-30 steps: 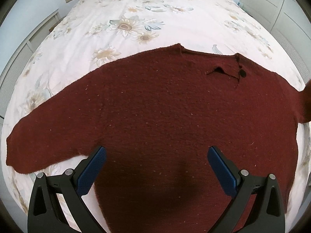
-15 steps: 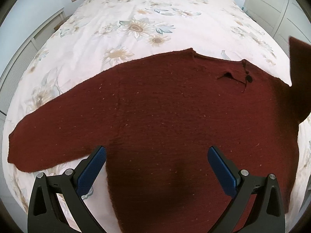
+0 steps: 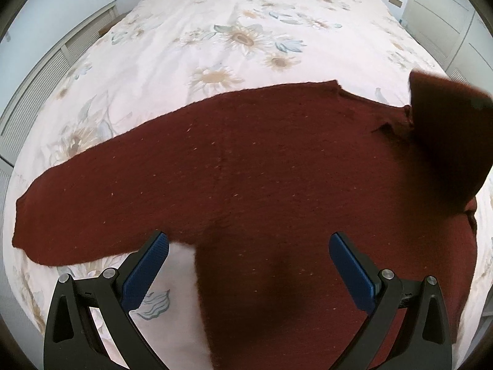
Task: Fold small clothes
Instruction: 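Lift the sleeve with the right tool, lay it across the body, release, then reach the left tool to the other sleeve cuff and close on it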
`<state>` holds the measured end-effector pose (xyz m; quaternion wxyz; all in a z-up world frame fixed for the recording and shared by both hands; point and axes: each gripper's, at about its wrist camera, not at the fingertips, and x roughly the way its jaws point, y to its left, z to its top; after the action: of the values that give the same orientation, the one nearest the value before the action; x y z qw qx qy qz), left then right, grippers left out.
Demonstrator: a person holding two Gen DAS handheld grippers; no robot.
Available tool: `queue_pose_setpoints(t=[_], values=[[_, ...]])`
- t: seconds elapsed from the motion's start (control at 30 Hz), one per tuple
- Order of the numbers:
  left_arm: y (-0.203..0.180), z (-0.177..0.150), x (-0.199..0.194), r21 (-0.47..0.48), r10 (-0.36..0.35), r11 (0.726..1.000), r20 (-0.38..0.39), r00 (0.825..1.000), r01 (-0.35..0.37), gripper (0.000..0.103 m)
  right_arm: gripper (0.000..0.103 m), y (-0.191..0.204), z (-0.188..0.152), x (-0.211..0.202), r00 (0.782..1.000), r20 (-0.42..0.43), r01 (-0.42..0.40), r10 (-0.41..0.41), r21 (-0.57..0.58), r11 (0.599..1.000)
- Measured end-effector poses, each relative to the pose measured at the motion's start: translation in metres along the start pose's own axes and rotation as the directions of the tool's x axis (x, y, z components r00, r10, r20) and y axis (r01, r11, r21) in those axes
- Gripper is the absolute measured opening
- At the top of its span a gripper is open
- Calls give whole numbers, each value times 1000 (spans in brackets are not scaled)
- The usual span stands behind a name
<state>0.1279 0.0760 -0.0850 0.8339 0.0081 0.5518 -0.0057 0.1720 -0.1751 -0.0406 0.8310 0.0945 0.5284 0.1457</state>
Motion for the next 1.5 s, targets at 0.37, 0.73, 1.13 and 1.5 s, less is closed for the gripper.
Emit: queue_pose_setpoints(t=[0.37, 0.73, 1.13, 1.5], values=[[5, -8, 13, 5, 17, 1000, -30, 999, -17, 102, 18, 12, -49, 80, 987, -151, 49, -55, -49, 998], [0, -7, 25, 27, 35, 999, -51, 998, -34, 102, 78, 13, -59, 74, 978, -142, 136, -153, -119, 984], [-22, -3, 33, 67, 33, 997, -47, 998, -30, 102, 82, -72, -78, -3, 962, -106, 245, -252, -78, 966], [-99, 25, 25, 212, -10, 977, 11, 1000, 7, 102, 82, -157, -105, -31, 945, -136, 311, -299, 76, 947]])
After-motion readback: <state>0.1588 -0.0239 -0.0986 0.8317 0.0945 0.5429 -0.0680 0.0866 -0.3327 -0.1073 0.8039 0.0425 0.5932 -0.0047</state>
